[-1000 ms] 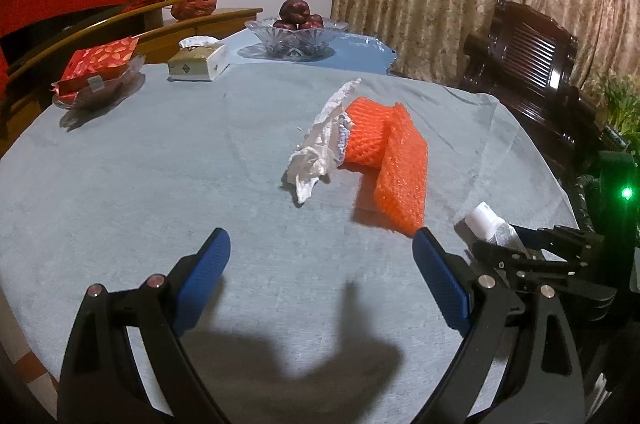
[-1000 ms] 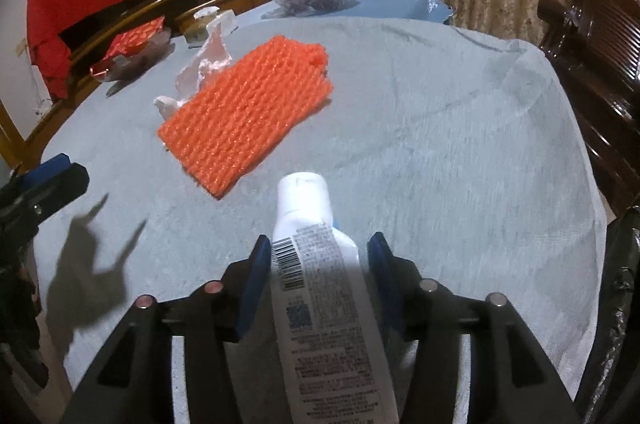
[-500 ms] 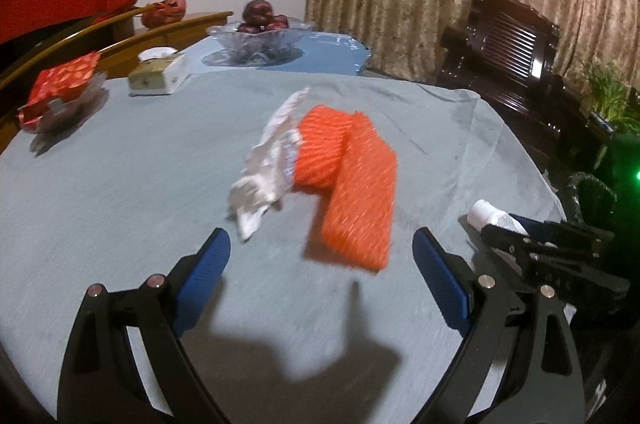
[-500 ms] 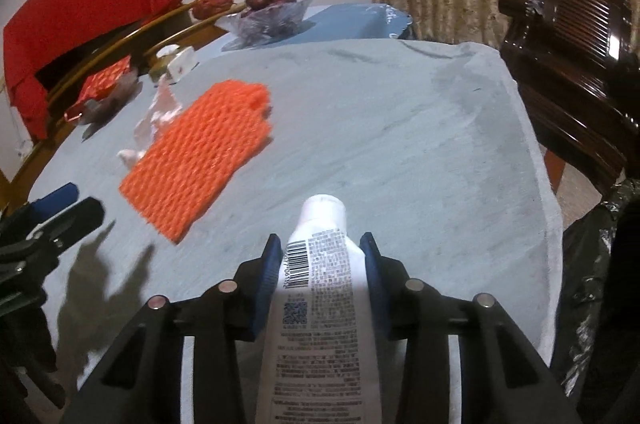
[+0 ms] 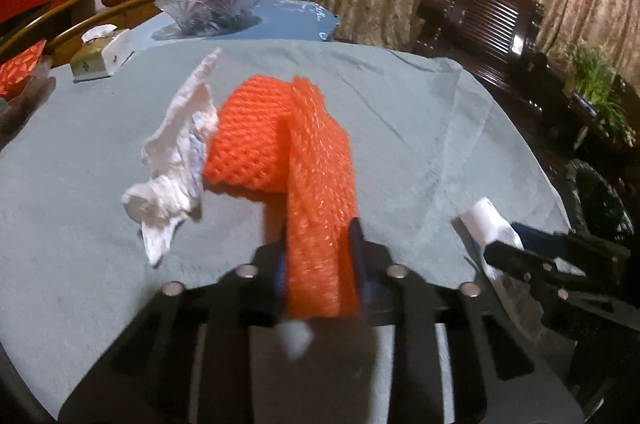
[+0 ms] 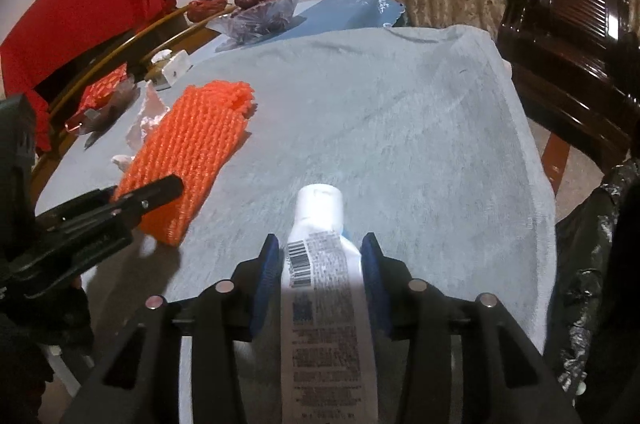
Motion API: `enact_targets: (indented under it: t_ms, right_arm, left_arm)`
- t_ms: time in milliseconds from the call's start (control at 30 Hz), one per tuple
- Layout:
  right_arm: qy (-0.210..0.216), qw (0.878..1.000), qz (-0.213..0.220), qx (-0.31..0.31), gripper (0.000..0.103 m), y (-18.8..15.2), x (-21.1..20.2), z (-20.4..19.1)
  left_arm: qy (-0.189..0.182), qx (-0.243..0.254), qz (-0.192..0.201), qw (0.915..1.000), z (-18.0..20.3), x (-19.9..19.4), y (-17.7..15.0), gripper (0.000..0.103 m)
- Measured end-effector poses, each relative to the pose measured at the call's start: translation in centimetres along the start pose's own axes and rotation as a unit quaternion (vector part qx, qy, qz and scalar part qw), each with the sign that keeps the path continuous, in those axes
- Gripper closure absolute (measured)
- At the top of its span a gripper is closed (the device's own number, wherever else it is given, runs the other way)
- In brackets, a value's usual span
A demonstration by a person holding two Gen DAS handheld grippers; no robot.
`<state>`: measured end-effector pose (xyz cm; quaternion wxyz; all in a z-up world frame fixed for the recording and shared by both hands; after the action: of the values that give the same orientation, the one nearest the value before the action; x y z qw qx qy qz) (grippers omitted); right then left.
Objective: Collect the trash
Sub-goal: 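Grasp the orange foam net with the left gripper while the right gripper holds the tube, then carry the orange net and white tube over the black bin and open both grippers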
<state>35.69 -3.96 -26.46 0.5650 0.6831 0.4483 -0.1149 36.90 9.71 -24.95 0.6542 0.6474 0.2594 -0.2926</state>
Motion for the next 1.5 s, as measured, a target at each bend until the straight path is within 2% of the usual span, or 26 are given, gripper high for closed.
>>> enact_targets:
  t_ms: [33, 133, 333, 467, 500, 633, 700, 967, 1133, 1200, 1267, 1367, 1433, 1500]
  right_arm:
    - [0.000, 1.000, -0.001, -0.002, 0.060, -0.1, -0.1, 0.0]
    - [0.000, 1.000, -0.004, -0.003, 0.060, -0.3, -0.6, 0.0]
    - [-0.004, 1.000, -0.018, 0.001, 0.060, -1.5, -0.9, 0.7]
    - [-0.003, 1.000, -0.025, 0.003, 0.061, -1.9, -0.8, 0.7]
    - [0.000, 1.000, -0.026, 0.002, 0.069, -1.9, -0.8, 0.7]
    - [-0.003, 1.000, -0.026, -0.014, 0.084, -1.7, -1.2, 0.2]
    - [-0.003, 1.000, -0.023, -0.019, 0.087, -1.6, -1.5, -0.1]
    - [0.020, 0.999, -0.014, -0.033, 0.087, -0.8, -2.4, -2.7]
    - [0.017, 0.999, -0.029, -0.029, 0.087, -1.1, -1.2, -3.2]
    - [0.013, 0.999, -0.034, -0.026, 0.087, -1.3, -0.7, -3.0]
    - [0.005, 0.999, -0.038, -0.025, 0.087, -1.5, -0.2, -2.7]
    - [0.004, 0.999, -0.044, -0.020, 0.087, -1.8, 0.4, -2.1]
    - [0.010, 0.999, -0.039, -0.025, 0.096, -1.6, 0.2, -2.3]
    - [0.003, 0.999, -0.029, -0.042, 0.101, -1.3, -0.3, -2.5]
  left_arm:
    - [-0.001, 0.002, 0.000, 1.0000, 0.1, -0.2, -0.2, 0.086]
    - [-0.005, 0.004, 0.003, 1.0000, 0.6, -1.6, -0.9, 0.090]
    - [-0.014, -0.006, -0.006, 0.9999, 1.1, -4.2, -2.8, 0.090]
    - [-0.015, -0.002, -0.015, 0.9998, 1.6, -4.4, -3.7, 0.090]
    - [-0.014, 0.000, -0.018, 0.9997, 1.8, -4.3, -3.9, 0.090]
    - [-0.008, 0.010, -0.017, 0.9998, 2.2, -4.4, -4.1, 0.089]
    - [-0.008, 0.008, -0.019, 0.9998, 2.1, -4.5, -4.1, 0.089]
    - [-0.002, 0.009, -0.016, 0.9998, 1.8, -5.6, -4.2, 0.089]
    - [0.000, 0.008, -0.019, 0.9998, 1.4, -5.5, -4.3, 0.088]
    - [-0.002, 0.007, -0.022, 0.9997, 1.4, -5.2, -4.3, 0.085]
    - [0.002, 0.010, -0.020, 0.9998, 1.3, -5.0, -4.1, 0.073]
    - [0.004, 0.008, -0.017, 0.9998, 1.1, -4.5, -3.8, 0.069]
    - [0.003, 0.009, -0.017, 0.9998, 1.1, -4.1, -3.6, 0.072]
    - [0.002, 0.012, -0.015, 0.9998, 1.2, -4.0, -3.4, 0.086]
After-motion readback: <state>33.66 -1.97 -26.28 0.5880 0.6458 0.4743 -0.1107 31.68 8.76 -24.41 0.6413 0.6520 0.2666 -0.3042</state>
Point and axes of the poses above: each gripper's, at about its wrist camera, not at the fingertips, and x roughly the way its jaws point, z to its right, y to its top, the point moved 9 cm from there along x, roughly the way its jaws point, and after that the axes turned 8 degrees about y, right-handed, at the moved point
